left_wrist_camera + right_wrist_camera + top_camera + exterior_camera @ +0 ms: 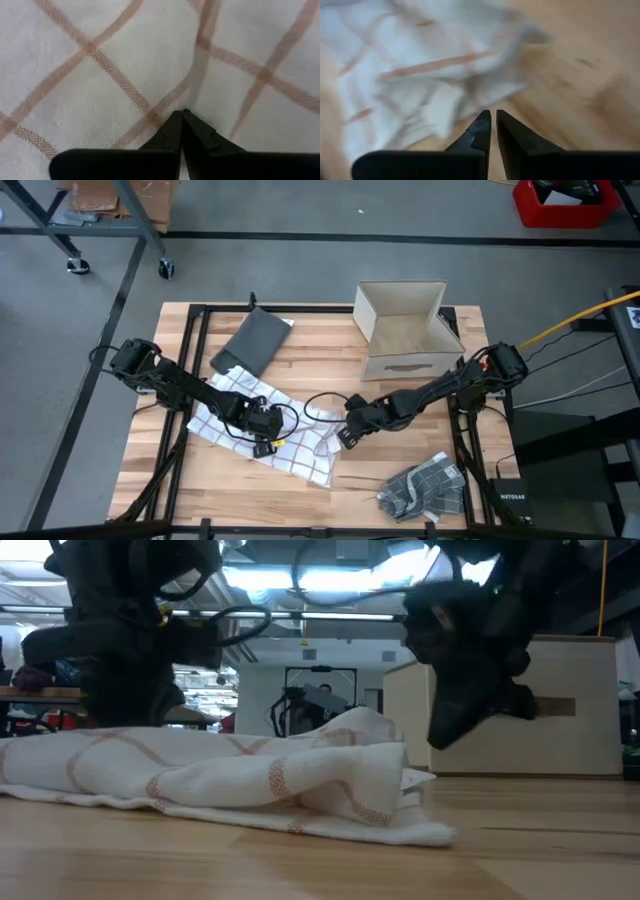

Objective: Fold towel
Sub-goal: Fold the white kitchen towel

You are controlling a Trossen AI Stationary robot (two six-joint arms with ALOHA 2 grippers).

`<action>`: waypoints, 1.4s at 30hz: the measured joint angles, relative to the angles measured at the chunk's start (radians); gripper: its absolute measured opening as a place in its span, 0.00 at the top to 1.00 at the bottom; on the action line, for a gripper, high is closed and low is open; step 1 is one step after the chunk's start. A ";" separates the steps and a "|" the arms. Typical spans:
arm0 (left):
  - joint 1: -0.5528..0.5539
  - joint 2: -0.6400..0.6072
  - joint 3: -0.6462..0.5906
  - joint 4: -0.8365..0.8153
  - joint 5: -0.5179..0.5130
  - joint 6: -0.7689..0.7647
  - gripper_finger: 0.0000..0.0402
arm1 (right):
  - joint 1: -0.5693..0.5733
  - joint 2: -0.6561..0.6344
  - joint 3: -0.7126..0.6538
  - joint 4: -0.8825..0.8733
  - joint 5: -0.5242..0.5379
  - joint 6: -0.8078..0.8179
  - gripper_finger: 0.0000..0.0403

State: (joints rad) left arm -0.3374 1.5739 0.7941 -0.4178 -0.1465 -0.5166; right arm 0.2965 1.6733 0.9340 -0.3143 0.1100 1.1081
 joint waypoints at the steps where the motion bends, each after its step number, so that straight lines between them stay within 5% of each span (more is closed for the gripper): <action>1: 0.000 -0.009 0.007 0.000 -0.007 0.005 1.00 | 0.000 0.000 0.000 0.028 -0.018 -0.017 0.91; 14: 0.000 -0.035 0.029 0.008 -0.016 0.060 1.00 | 0.000 0.016 0.000 0.183 -0.074 0.092 0.91; 22: 0.000 -0.035 0.029 0.009 -0.018 0.106 1.00 | 0.000 0.095 0.002 0.404 -0.220 0.157 0.90; 35: 0.000 -0.036 0.030 0.011 -0.018 0.186 1.00 | -0.002 0.179 0.001 0.434 -0.277 0.318 0.54; 42: 0.000 -0.036 0.030 0.011 -0.018 0.188 1.00 | -0.002 0.179 0.001 0.471 -0.206 0.320 0.47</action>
State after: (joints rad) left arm -0.3378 1.5376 0.8242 -0.4068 -0.1646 -0.3290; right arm 0.2943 1.8526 0.9352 0.1566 -0.0962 1.4281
